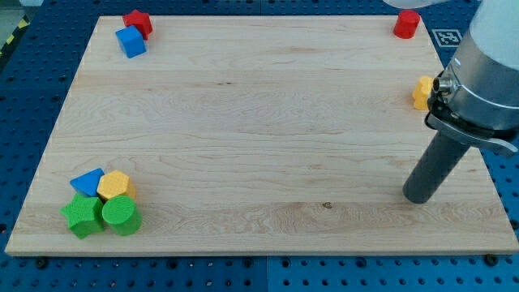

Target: Push the yellow heart towards the center

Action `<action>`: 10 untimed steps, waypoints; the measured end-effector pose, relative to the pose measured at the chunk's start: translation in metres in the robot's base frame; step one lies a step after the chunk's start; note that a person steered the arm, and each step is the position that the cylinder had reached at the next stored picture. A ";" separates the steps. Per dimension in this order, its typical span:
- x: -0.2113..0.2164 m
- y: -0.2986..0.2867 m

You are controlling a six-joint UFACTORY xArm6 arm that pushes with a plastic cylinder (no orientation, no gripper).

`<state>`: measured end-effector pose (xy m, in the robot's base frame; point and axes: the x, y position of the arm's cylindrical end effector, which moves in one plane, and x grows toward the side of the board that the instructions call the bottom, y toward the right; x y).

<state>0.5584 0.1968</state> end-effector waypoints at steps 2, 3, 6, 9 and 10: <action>0.000 0.089; 0.000 0.089; 0.000 0.113; -0.002 0.147; -0.015 0.148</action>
<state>0.5430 0.3445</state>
